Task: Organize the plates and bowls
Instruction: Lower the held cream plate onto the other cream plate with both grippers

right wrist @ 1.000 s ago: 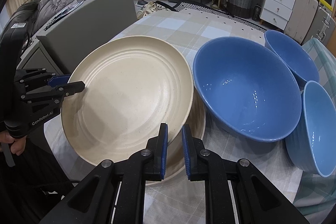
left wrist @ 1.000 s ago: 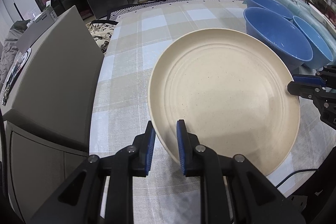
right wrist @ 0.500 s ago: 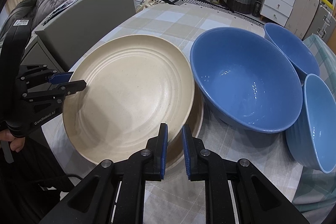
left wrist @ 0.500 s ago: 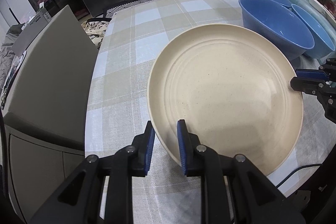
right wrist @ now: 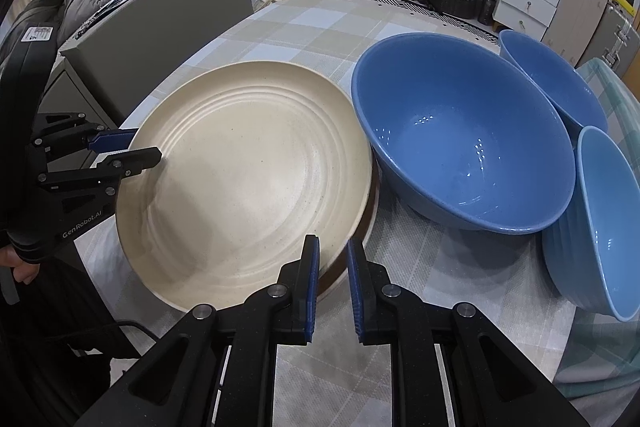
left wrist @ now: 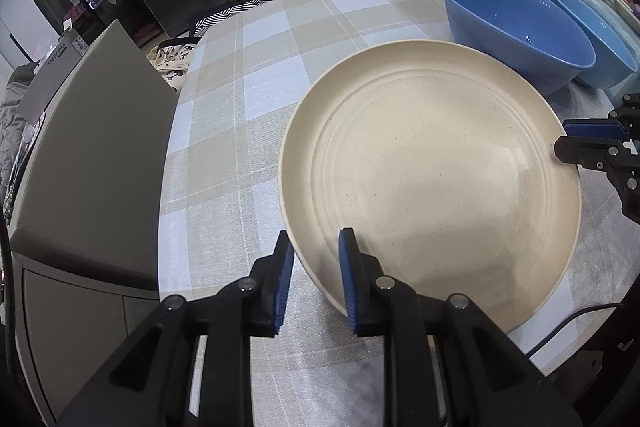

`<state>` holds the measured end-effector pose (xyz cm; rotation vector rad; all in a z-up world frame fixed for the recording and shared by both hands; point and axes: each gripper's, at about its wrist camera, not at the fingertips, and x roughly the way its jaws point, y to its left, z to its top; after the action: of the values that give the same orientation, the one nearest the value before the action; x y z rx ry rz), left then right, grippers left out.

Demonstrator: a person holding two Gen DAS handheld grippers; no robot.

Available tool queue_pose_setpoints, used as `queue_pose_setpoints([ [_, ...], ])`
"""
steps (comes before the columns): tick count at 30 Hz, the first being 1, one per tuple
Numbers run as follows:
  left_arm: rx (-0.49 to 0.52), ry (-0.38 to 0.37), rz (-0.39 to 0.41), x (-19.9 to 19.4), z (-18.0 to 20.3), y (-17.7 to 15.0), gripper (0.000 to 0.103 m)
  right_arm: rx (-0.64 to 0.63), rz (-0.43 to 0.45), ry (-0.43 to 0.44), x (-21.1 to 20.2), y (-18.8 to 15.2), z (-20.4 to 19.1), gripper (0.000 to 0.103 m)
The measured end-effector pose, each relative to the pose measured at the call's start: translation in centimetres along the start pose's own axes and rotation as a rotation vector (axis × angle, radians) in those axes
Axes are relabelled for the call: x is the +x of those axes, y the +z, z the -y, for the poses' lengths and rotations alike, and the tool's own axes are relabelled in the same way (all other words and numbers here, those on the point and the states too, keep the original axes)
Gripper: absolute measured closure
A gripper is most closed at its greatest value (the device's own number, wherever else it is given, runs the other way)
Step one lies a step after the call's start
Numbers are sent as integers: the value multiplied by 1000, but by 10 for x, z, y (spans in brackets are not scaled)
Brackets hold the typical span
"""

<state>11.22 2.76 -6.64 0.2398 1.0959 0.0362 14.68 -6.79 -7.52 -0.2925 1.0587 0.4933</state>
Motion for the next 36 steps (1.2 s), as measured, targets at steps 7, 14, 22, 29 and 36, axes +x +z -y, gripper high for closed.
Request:
queue_pose_setpoints([
  [7,16,13,-5,1,4,0,83,-2,-9,1,3,0,0,89],
  [14,37,27,-12,3,9,1,82,-1,-20,-4,8,0,-2,89],
  [22,49,39,-13,3,12,0,81,-4,-24,-14,13,-1,-4,89],
  [29,64,42,-15,4,15,1,77,-2,-25,-18,15,-3,-6,89],
  [36,59,36,-17,4,15,0,76,-2,-26,-21,15,-3,-7,89],
])
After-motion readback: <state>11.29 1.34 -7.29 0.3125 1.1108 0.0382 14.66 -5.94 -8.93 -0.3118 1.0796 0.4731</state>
